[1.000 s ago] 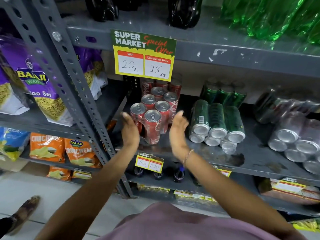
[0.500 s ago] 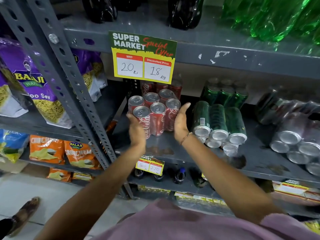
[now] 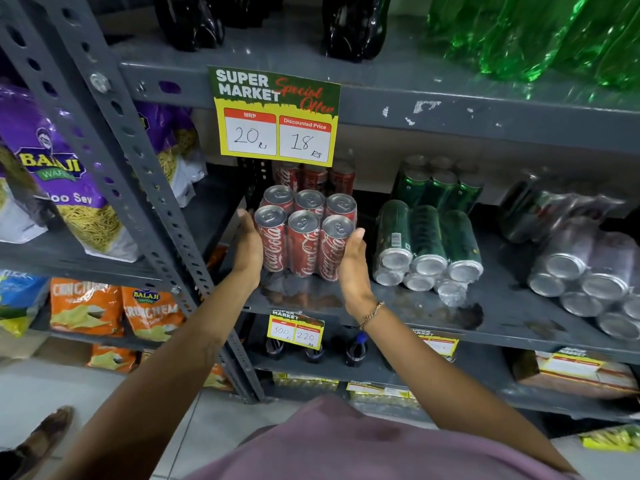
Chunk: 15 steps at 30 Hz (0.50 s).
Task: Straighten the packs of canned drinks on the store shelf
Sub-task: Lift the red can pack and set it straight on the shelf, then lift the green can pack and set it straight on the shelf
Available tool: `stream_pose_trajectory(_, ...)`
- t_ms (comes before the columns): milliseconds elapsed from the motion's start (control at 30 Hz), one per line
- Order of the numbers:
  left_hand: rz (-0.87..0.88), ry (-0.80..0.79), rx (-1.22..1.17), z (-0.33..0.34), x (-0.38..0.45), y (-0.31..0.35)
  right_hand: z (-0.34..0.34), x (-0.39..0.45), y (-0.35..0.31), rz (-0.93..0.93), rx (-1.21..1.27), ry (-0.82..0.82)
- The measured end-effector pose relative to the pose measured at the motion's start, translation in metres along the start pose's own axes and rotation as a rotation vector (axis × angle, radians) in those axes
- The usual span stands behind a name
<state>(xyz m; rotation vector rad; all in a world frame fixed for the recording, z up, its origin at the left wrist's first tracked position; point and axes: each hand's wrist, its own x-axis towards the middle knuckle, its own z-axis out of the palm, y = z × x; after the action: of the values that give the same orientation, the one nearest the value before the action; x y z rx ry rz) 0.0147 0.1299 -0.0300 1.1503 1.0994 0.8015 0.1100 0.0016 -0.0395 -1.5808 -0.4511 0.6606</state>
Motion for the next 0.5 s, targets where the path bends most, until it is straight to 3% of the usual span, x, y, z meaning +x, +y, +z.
stream_pose_trajectory(100,0.406,0.154,0.104,0.013,-0.022,0.006,-0.019,-0.004,-0.019,-0.209,-0.160,0.139)
stream_pose_trajectory(167,0.674,0.098,0.115,0.029,-0.041,0.014,-0.040,-0.003,-0.033,-0.343,-0.225,0.231)
stream_pose_trajectory(233,0.821,-0.059,0.116,0.051,-0.057,0.020,-0.071,0.002,-0.044,-0.439,-0.304,0.368)
stream_pose_trajectory(300,0.806,-0.281,0.132,0.078,-0.071,0.025,-0.107,0.010,-0.050,-0.434,-0.353,0.496)
stream_pose_trajectory(367,0.634,-0.474,0.194,0.109,-0.079,0.023,-0.144,0.021,-0.047,-0.307,-0.417,0.558)
stream_pose_trajectory(433,0.457,-0.505,0.389,0.142,-0.082,0.017,-0.178,0.035,-0.039,-0.125,-0.493,0.560)
stream_pose_trajectory(500,0.268,-0.418,0.568,0.168,-0.081,0.016,-0.203,0.046,-0.032,0.084,-0.498,0.537)
